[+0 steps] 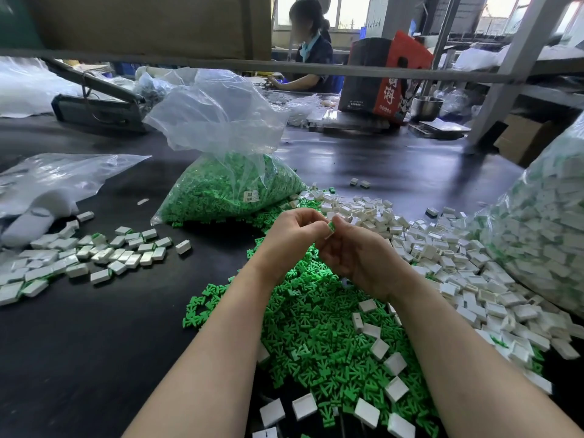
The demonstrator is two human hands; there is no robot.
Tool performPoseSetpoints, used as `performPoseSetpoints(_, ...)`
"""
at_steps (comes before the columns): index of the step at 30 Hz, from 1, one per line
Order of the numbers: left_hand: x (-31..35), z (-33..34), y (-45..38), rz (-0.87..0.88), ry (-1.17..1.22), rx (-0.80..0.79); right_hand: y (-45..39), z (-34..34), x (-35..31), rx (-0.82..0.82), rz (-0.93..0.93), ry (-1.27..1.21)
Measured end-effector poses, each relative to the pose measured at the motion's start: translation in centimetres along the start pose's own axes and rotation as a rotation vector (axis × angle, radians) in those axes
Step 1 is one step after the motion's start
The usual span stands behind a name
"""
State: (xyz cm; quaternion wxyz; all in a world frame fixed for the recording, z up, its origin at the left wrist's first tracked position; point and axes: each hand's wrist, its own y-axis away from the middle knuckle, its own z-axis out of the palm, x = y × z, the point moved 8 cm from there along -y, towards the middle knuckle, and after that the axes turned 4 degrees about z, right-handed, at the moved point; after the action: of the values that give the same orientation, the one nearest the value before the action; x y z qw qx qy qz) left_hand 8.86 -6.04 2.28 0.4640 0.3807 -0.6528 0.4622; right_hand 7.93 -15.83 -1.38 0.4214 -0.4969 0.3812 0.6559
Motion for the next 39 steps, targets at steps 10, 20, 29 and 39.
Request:
performPoseSetpoints(10,-0.3,0.5,0.0,0.008,0.021,0.085,0.3,0.1,-0.2,0.028,-0.057,0.156)
performPoseSetpoints(20,-1.0,0.8,-0.3,-0.002,0.092,0.102,-0.1,0.0,0.1,0.023,-0.056,0.066)
performPoseSetpoints(29,-1.1,0.9,-0.2,0.009,0.131,0.151,-0.1,-0.1,0.2,0.029,-0.067,0.002)
performPoseSetpoints(39,-1.0,0.9,-0.1,-0.004,0.113,0.134,-0.1,-0.1,0.3,0.002,-0.073,-0.018)
